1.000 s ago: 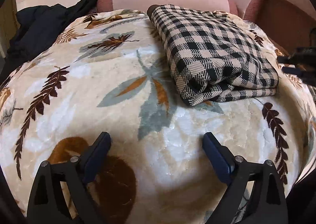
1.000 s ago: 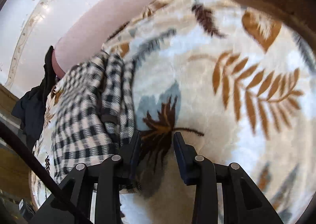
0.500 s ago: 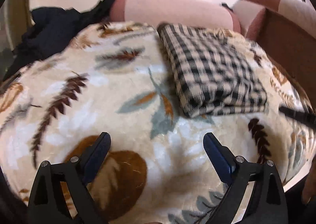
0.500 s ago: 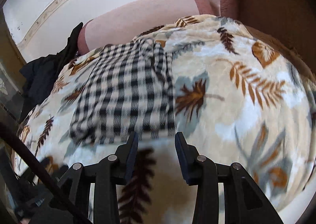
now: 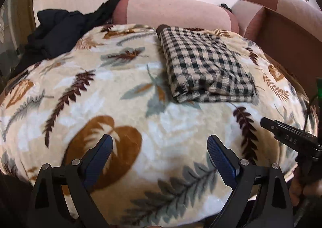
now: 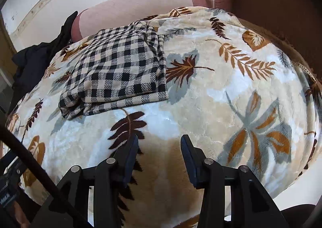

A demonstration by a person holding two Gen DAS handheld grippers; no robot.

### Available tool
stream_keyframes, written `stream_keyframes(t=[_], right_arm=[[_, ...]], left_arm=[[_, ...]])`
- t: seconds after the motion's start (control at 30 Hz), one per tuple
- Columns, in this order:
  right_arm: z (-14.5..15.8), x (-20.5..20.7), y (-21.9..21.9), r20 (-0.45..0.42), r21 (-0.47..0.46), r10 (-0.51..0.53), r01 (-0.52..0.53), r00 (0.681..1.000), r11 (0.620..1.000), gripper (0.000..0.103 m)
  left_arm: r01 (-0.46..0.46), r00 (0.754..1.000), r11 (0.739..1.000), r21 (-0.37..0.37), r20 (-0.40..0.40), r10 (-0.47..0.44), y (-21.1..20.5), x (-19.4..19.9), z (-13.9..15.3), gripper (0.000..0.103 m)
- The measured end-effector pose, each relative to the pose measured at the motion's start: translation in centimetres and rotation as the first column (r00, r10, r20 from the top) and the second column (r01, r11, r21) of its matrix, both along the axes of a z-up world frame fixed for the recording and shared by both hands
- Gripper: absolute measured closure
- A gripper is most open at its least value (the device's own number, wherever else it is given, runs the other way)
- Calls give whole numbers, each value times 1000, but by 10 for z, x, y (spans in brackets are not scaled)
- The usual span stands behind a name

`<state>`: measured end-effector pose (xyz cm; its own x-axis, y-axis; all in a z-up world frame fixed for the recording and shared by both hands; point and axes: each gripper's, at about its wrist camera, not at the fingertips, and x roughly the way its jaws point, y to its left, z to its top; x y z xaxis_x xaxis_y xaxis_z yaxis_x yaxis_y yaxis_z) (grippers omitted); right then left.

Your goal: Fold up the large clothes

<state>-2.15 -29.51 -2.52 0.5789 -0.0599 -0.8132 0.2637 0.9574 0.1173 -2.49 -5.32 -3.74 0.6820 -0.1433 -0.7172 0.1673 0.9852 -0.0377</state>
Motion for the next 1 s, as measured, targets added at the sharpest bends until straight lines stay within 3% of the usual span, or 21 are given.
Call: stream_keyframes(t=[0.43, 1.0], right_arm=[[-5, -15, 24, -14, -104, 37, -38, 999, 994, 49], [-4, -25, 35, -7, -170, 31, -32, 999, 985, 46]], left_arm=[[-2, 1000, 1000, 31, -31, 3, -5, -11, -13, 8], [41, 997, 998, 39, -65, -39, -13, -18, -22, 8]])
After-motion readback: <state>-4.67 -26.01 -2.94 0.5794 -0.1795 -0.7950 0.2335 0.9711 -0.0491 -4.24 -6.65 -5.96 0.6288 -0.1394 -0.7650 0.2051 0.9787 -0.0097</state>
